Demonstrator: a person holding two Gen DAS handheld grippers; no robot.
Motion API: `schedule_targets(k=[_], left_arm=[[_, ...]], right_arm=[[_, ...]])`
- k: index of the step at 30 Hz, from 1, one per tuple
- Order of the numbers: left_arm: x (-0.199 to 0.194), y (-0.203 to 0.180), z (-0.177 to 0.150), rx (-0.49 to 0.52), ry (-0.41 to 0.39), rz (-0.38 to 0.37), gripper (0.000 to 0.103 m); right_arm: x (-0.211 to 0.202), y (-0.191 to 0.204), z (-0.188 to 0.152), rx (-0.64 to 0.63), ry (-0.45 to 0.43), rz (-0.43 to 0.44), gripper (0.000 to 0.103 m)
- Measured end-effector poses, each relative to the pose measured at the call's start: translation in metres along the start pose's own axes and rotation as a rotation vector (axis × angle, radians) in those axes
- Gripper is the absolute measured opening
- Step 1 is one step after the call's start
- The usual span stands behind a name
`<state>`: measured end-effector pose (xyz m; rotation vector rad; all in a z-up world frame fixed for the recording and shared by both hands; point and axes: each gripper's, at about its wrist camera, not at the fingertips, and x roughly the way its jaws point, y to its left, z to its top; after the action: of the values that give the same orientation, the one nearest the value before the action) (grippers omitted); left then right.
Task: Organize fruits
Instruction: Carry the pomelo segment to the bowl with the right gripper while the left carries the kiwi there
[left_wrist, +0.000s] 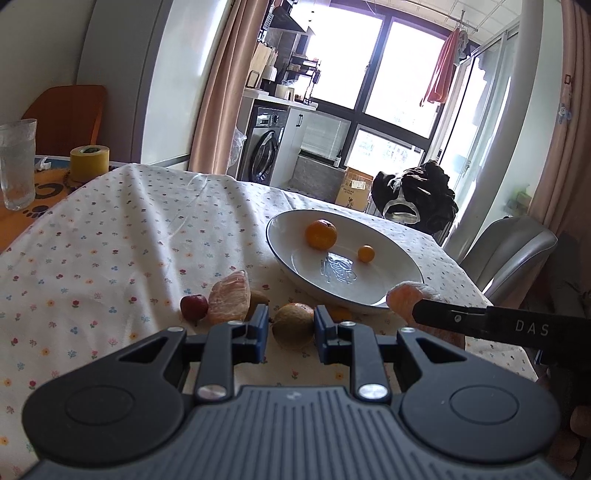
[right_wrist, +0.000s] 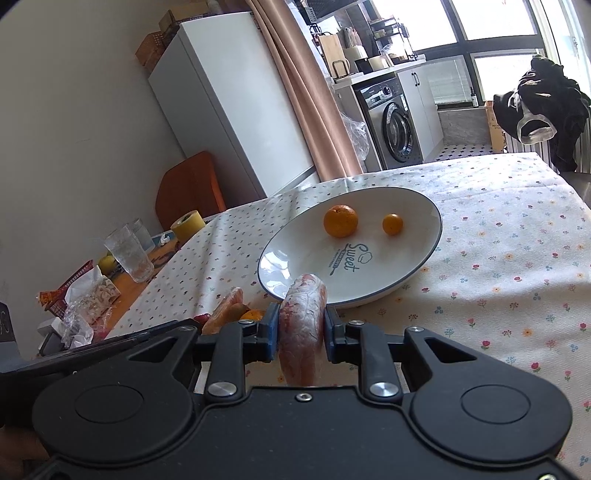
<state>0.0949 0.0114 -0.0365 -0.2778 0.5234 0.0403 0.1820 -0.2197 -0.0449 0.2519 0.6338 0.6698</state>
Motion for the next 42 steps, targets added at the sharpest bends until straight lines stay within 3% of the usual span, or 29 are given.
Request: schedule_targets(k=[17, 42], left_arm=[[0.013, -0.003, 0.026, 0.018, -0.022, 0.016, 0.024], [0.078, -0.033, 0.066, 0.071, 0.003, 0.035, 0.024]], right_arm=[[0.014, -0.005, 0.03, -0.03, -0.044, 0.001, 0.023], [0.056, -0.039, 0.069, 0.007, -0.073, 0.002, 0.023]])
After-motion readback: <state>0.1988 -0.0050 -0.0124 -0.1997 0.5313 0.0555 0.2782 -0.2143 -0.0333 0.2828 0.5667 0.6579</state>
